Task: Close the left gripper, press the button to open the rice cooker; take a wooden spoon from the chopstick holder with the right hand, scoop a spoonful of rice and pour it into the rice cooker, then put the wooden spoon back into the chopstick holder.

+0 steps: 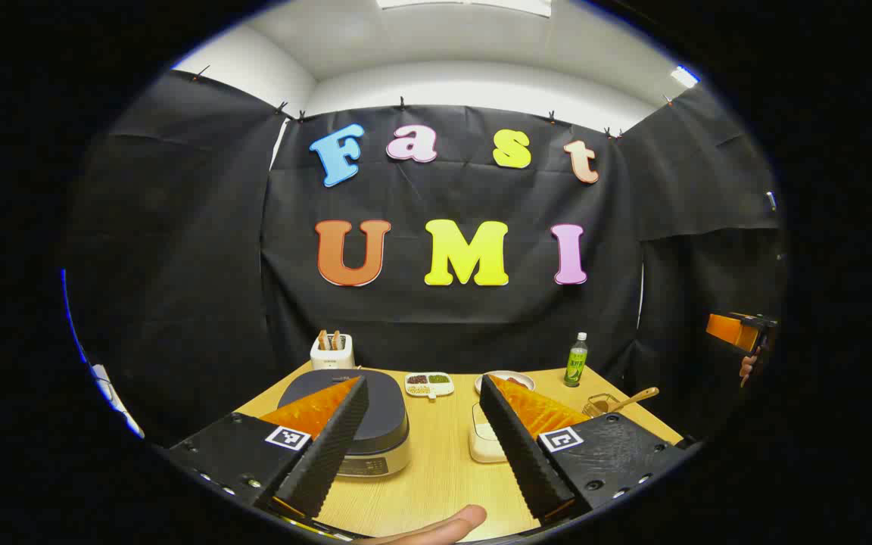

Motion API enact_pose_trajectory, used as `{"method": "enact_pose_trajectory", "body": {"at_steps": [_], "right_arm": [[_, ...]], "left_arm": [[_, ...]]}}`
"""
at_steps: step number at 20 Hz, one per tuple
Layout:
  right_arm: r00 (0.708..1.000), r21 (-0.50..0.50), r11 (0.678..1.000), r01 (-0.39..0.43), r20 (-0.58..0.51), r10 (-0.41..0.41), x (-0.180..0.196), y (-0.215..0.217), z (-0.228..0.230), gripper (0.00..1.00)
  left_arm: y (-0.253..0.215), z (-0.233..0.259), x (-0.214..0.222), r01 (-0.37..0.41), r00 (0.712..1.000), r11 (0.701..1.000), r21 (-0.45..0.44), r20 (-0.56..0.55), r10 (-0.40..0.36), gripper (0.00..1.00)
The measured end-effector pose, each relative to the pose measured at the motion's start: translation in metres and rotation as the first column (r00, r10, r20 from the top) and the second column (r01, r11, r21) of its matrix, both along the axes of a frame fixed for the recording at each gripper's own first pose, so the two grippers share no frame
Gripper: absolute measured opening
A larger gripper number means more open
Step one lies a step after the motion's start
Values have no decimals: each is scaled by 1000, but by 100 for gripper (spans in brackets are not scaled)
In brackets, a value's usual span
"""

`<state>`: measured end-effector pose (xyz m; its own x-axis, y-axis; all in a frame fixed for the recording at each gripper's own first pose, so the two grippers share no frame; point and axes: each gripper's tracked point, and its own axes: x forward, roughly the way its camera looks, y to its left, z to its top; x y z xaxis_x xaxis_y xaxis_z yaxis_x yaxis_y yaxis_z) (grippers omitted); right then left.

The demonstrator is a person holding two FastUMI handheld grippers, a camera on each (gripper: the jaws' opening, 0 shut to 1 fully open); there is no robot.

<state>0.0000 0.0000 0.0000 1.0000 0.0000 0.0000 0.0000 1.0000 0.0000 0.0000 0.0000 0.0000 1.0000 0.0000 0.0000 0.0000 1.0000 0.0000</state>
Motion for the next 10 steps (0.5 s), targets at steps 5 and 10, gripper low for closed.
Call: {"method": "enact_pose_trajectory", "body": {"at_steps": [5, 10], "right_arm": [[1000, 0, 1000, 7, 3, -7, 0, -11, -1, 100], [1000, -8, 1000, -19, 10, 19, -6, -4, -1, 100]], "left_arm": [[4, -5, 3, -11, 1000, 1000, 23, 2, 11, 94], [4, -2, 2, -11, 1000, 1000, 19, 12, 11, 94]]}}
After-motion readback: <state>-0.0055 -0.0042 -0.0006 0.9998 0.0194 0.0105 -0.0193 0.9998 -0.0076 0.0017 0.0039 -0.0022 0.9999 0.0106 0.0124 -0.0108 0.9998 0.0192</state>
